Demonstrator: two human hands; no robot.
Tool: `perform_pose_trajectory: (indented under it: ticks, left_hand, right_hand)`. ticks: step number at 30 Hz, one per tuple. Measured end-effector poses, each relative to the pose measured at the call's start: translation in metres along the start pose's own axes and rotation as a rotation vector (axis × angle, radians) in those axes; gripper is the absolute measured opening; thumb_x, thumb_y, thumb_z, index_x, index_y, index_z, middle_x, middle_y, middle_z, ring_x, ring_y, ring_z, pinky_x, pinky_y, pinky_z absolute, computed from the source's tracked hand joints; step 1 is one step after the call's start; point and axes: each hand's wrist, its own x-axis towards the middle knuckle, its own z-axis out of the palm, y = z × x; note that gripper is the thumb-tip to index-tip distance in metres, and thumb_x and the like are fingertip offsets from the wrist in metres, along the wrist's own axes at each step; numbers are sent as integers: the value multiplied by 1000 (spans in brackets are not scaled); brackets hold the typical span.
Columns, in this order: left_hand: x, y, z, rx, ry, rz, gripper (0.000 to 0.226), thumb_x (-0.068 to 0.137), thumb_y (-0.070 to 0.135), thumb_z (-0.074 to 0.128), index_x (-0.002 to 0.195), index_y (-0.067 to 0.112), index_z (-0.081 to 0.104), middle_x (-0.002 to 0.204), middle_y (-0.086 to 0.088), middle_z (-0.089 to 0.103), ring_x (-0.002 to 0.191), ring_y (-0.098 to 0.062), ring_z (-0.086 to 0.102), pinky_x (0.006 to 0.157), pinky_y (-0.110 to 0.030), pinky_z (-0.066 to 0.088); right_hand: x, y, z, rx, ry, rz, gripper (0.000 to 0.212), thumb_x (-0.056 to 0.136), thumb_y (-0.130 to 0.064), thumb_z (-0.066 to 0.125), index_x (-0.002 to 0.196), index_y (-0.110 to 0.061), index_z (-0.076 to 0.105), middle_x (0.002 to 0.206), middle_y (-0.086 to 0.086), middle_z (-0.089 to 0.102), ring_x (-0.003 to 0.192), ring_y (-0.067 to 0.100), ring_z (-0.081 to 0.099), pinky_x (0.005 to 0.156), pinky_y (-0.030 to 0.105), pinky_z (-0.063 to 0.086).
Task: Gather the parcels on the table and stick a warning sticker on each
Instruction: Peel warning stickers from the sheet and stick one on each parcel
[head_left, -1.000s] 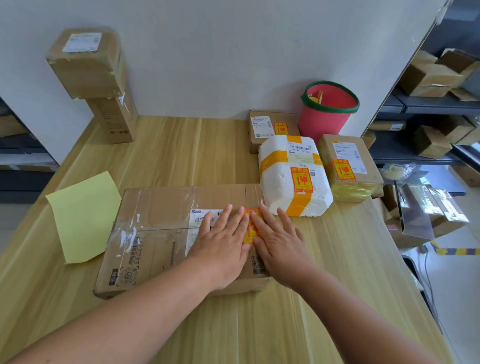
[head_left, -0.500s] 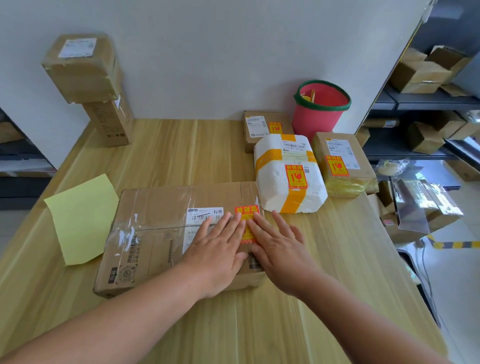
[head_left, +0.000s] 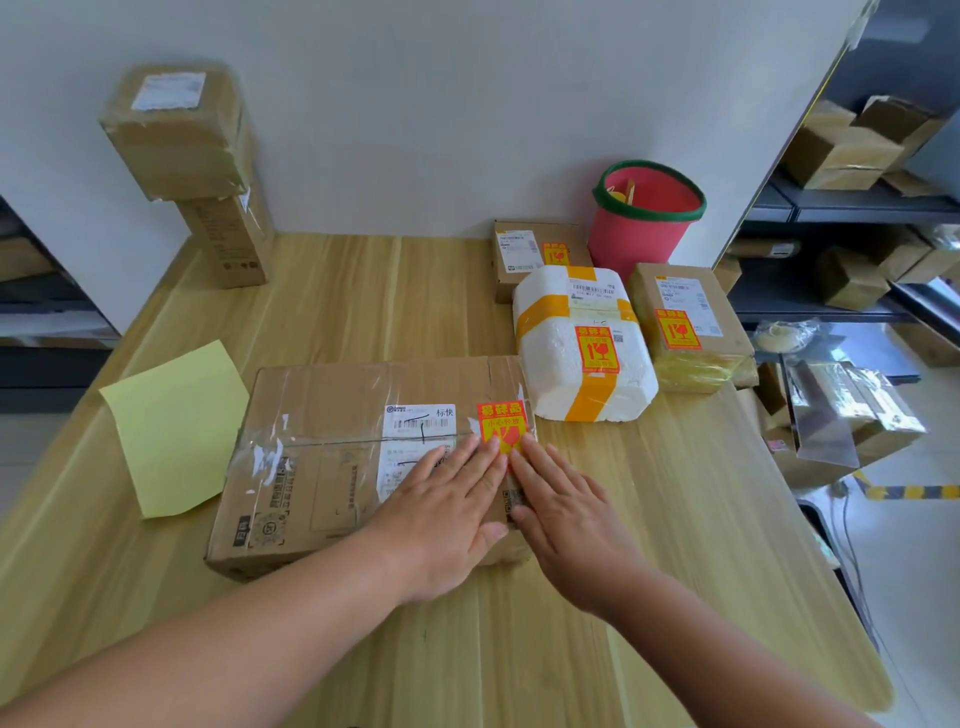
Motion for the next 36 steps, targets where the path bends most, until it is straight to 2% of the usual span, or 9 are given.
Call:
perform_pose_trajectory:
  ticks: [3, 5, 8, 11, 14, 21, 26, 30, 36]
  left_hand:
    - [-5, -1, -8, 0, -5, -11, 81, 74, 70, -9, 140, 26, -27, 152, 8, -33, 138, -10, -35, 115, -36, -20]
    - [-13, -9, -14, -2, 6, -87, 91, 69, 77, -3, 139, 28, -31, 149, 7, -39, 138, -15, -36, 115, -43, -19]
    - [-33, -36, -19, -41, -27, -310, 117, 68, 85, 42, 138, 33, -36, 142, 5, -49, 134, -21, -42, 112, -53, -18]
    - [-50, -64, -20, -72, -67, -492, 136, 56, 81, 61, 138, 35, -36, 143, 3, -49, 136, -24, -39, 113, -57, -11]
    - [-53, -83, -16, -63, -76, -577, 132, 55, 86, 55, 144, 33, -27, 151, 1, -38, 141, -25, -31, 115, -58, -3]
    - [-21, -116, -21, -29, 10, -579, 110, 73, 84, 33, 149, 25, -19, 157, -4, -25, 144, -25, -23, 115, -54, -6]
    - [-22, -146, -29, -221, 130, -782, 133, 57, 83, 59, 146, 29, -22, 155, -8, -30, 144, -33, -21, 115, -55, 1]
    - [-17, -175, -34, -538, 155, -891, 138, 52, 68, 77, 149, 29, -13, 158, -10, -4, 142, -32, 23, 107, -45, 35]
    - [48, -224, -59, -532, 332, -818, 134, 53, 64, 79, 151, 25, -3, 151, -11, 20, 138, -29, 26, 109, -45, 33]
  right_hand:
    - [0, -3, -9, -7, -27, 2, 88, 73, -72, -11, 152, -32, -4, 152, -20, -24, 145, 8, -16, 120, 35, 6]
    - [-2, -5, -11, 16, -37, 4, 90, 76, -81, 6, 151, -33, -10, 152, -15, -32, 144, 8, -22, 119, 33, 4]
    - [1, -12, -10, 46, -55, 16, 104, 83, -63, 53, 148, -27, -20, 150, -8, -39, 144, 9, -22, 120, 30, 5]
    - [13, -18, -9, 96, -34, 51, 118, 78, -52, 68, 149, -23, -22, 153, -7, -34, 147, 11, -7, 115, 27, 20]
    - [31, -21, -7, 147, 15, 71, 117, 77, -48, 71, 151, -23, -16, 157, -7, -25, 148, 13, 7, 108, 26, 31]
    - [85, -28, -18, 106, 23, 127, 109, 84, -48, 66, 152, -15, -12, 159, 0, -20, 148, 20, 7, 113, 31, 25]
    - [114, -37, -19, 121, 116, 249, 111, 80, -48, 69, 152, -13, -9, 161, 5, -7, 146, 24, 17, 111, 35, 30]
    - [136, -40, -21, 228, 115, 312, 110, 79, -41, 74, 153, -14, -3, 157, 2, 19, 138, 21, 34, 103, 31, 36]
    - [214, -28, -47, 214, 148, 351, 108, 76, -43, 76, 153, -17, 4, 152, 2, 30, 134, 21, 38, 101, 33, 39]
